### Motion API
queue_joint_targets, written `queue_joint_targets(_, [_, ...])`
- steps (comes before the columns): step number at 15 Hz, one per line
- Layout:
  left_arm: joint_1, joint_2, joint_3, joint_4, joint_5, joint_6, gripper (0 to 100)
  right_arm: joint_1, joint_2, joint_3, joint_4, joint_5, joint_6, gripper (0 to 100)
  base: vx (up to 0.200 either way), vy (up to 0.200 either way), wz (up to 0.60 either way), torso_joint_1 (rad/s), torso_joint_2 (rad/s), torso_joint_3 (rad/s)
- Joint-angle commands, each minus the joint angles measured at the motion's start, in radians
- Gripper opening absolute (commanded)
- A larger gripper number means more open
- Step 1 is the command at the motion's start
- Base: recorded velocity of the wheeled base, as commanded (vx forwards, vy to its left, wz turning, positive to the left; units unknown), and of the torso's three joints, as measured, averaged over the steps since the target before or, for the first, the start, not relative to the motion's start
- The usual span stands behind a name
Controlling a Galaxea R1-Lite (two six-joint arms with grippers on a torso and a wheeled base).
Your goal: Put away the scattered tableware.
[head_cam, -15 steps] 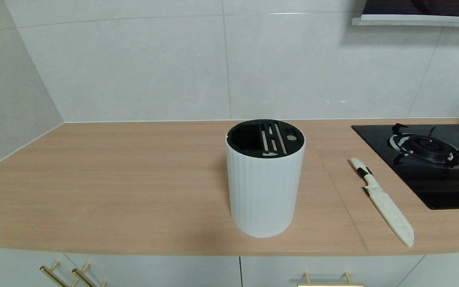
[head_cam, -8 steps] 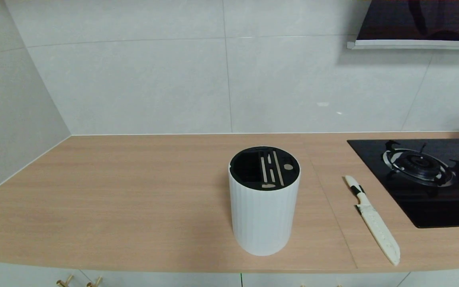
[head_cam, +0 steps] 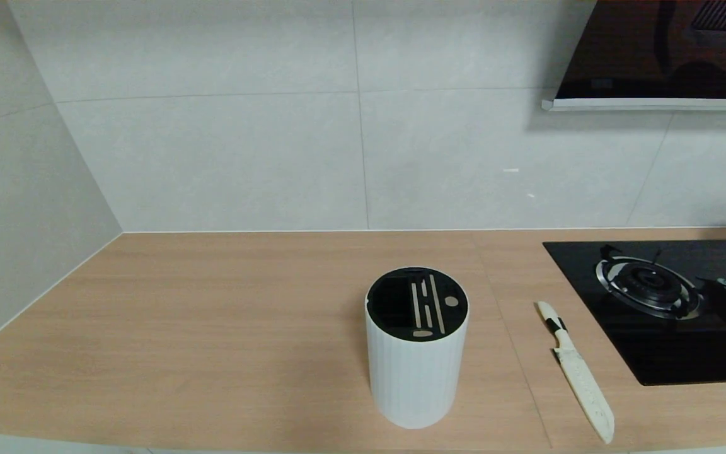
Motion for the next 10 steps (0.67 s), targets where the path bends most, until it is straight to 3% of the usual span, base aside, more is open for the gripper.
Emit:
queue_joint_targets(1, [0.000,0.002,0.000,0.000,0.000,0.000,100,0.000,0.001,0.000,0.000,0.001,0.000,100,0.000,0.000,0.00,0.090,-0.21,-0.110])
queue_joint_targets(10, [0.000,0.002,0.000,0.000,0.000,0.000,100,0.000,0.001,0.000,0.000,-0.002,-0.021,100,0.000,0.000,0.00,0.004,-0.01,-0.004])
